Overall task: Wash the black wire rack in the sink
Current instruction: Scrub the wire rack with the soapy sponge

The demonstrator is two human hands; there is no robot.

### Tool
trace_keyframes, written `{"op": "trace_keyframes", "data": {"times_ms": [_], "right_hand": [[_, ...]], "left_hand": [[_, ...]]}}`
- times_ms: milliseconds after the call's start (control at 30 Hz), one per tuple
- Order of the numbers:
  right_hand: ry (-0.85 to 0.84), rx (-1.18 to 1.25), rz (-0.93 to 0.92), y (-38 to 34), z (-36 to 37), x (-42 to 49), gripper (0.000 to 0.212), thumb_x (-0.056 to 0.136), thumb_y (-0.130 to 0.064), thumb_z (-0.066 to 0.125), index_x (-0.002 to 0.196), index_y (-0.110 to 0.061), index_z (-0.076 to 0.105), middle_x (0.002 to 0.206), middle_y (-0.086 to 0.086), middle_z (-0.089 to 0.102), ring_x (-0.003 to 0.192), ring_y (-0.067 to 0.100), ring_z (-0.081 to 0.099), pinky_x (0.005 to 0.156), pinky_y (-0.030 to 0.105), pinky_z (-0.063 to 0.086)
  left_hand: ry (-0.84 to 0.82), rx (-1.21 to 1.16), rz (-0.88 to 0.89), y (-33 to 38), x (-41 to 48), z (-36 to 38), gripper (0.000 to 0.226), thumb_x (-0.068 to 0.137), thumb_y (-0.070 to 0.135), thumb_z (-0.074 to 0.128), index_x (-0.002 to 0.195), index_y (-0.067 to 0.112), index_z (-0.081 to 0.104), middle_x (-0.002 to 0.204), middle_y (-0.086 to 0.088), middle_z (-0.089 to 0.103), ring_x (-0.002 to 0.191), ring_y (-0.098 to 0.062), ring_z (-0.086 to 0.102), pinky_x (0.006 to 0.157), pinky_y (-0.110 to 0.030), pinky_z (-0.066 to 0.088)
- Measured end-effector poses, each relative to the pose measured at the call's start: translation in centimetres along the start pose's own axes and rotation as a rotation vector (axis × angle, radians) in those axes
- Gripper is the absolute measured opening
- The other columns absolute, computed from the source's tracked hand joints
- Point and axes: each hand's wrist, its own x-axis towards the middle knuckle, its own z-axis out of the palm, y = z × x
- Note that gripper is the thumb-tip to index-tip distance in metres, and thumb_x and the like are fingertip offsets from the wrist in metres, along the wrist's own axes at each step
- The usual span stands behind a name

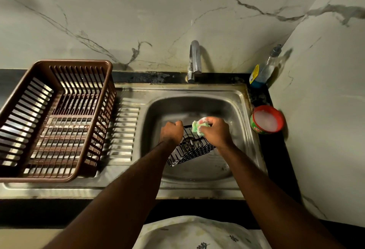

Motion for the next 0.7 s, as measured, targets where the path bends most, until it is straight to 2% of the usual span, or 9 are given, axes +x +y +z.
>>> {"op": "trace_keyframes", "data": {"times_ms": [67, 167, 233, 400, 567, 633, 700], "right_hand": [[0.011, -0.065, -0.063, -0.5, 1.0, -0.1, 0.022, 0.080, -0.016, 0.073, 0.102, -0.016, 0.077, 0.095, 0.000, 0.077, 0.082, 0.014, 0.069, 0.064, 0.018, 0.047], [0.044, -0.157, -0.148, -0.7, 2.3, -0.6, 0.020, 0.082, -0.016, 0.071, 0.100, -0.016, 0.079, 0.095, 0.003, 0.077, 0.088, 0.020, 0.071, 0.073, 0.023, 0.052], [0.043, -0.188, -0.148, -0.4, 2.6, -0.6, 0.021, 0.082, -0.018, 0.072, 0.101, -0.017, 0.079, 0.096, 0.003, 0.077, 0.091, 0.021, 0.071, 0.076, 0.025, 0.053], [-0.055, -0.259, -0.125, 1.0, 1.9, -0.9, 0.016, 0.076, -0.023, 0.078, 0.091, -0.018, 0.080, 0.083, 0.003, 0.077, 0.076, 0.020, 0.070, 0.068, 0.028, 0.056], [-0.238, -0.290, -0.108, 2.0, 0.5, -0.8, 0.007, 0.076, -0.016, 0.081, 0.083, -0.017, 0.080, 0.079, -0.001, 0.077, 0.070, 0.010, 0.071, 0.073, 0.035, 0.062], [-0.212, -0.259, -0.098, 1.5, -0.4, -0.4, 0.008, 0.075, -0.012, 0.080, 0.082, -0.017, 0.080, 0.077, 0.000, 0.076, 0.071, 0.013, 0.073, 0.071, 0.034, 0.062], [-0.095, -0.212, -0.085, 0.5, -1.2, 0.2, 0.012, 0.079, -0.011, 0.077, 0.090, -0.016, 0.079, 0.083, 0.001, 0.076, 0.076, 0.016, 0.072, 0.070, 0.031, 0.061]], "left_hand": [[-0.010, 0.014, 0.004, 0.1, 0.0, 0.0, 0.042, 0.101, 0.036, 0.039, 0.083, 0.006, 0.062, 0.093, -0.013, 0.065, 0.073, -0.020, 0.058, 0.061, -0.032, 0.041], [-0.017, 0.040, 0.005, 0.5, -0.2, -0.2, 0.050, 0.098, 0.039, 0.039, 0.110, 0.000, 0.069, 0.112, -0.022, 0.067, 0.097, -0.035, 0.064, 0.075, -0.033, 0.044], [-0.019, 0.055, 0.006, 0.5, -0.3, -0.4, 0.052, 0.097, 0.039, 0.039, 0.114, 0.000, 0.068, 0.116, -0.024, 0.066, 0.099, -0.036, 0.062, 0.078, -0.033, 0.043], [-0.005, 0.042, 0.007, 0.1, -0.5, -0.7, 0.046, 0.097, 0.038, 0.039, 0.098, 0.003, 0.069, 0.102, -0.019, 0.067, 0.088, -0.033, 0.062, 0.074, -0.034, 0.045], [-0.010, 0.036, 0.008, -0.2, -0.3, -0.6, 0.042, 0.101, 0.035, 0.039, 0.078, 0.007, 0.061, 0.087, -0.013, 0.065, 0.073, -0.023, 0.059, 0.064, -0.032, 0.042], [-0.003, 0.019, 0.003, -0.1, -0.3, -0.7, 0.041, 0.101, 0.033, 0.039, 0.073, 0.009, 0.057, 0.078, -0.008, 0.059, 0.067, -0.017, 0.052, 0.056, -0.031, 0.037], [0.005, 0.000, -0.011, -0.1, -0.3, -0.7, 0.040, 0.101, 0.031, 0.039, 0.072, 0.010, 0.054, 0.074, -0.005, 0.054, 0.064, -0.015, 0.048, 0.054, -0.030, 0.035]]}}
